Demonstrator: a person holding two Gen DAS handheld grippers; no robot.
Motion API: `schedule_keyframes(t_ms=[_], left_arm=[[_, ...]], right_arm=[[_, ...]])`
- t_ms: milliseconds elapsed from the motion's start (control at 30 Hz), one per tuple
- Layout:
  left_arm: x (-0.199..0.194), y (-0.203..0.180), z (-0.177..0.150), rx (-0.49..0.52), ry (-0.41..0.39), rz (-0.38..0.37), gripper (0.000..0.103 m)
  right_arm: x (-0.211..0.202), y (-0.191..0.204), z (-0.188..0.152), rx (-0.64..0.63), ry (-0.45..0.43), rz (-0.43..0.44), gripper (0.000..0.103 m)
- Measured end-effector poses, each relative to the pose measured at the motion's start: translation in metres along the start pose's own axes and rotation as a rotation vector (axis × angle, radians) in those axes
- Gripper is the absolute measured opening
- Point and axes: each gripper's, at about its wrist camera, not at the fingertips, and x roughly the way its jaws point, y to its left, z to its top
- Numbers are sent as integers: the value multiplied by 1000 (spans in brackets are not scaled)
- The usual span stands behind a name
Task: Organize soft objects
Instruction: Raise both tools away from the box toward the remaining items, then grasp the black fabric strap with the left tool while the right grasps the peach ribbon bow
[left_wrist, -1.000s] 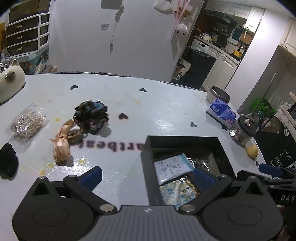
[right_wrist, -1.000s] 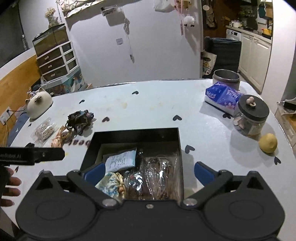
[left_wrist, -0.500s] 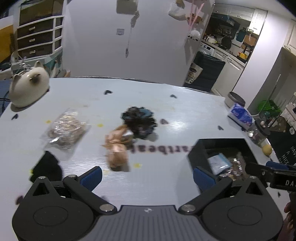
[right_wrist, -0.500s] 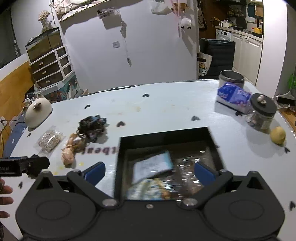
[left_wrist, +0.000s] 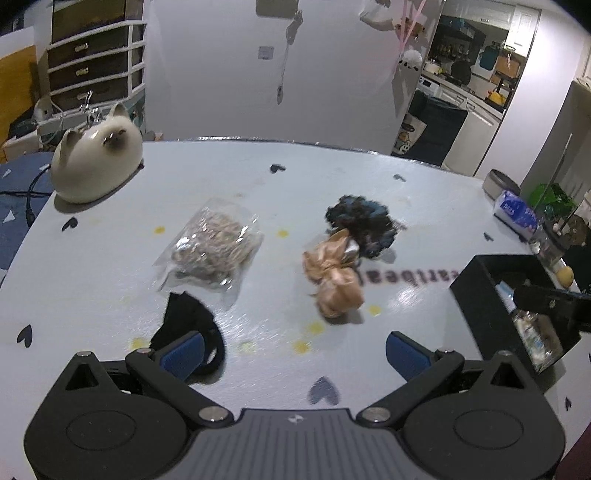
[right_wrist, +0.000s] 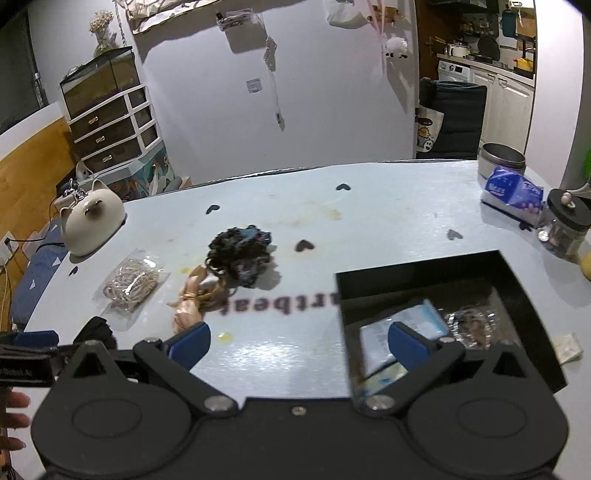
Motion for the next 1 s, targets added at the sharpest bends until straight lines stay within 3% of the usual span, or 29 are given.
schedule_keyframes(t_ms=[500,700,833,1000], left_arm=[[42,58,-4,146,1,52,103],[62,63,-7,176,53,36,92],[70,65,-10,165,82,32,86],[73,71,-10,133,90,38,76]], right_arm=[[21,46,-5,-56,49,29,103],[34,51,0,-86,65,50,103],[48,63,11,-193,36,94,103],[76,83,29,-395,48,236,103]])
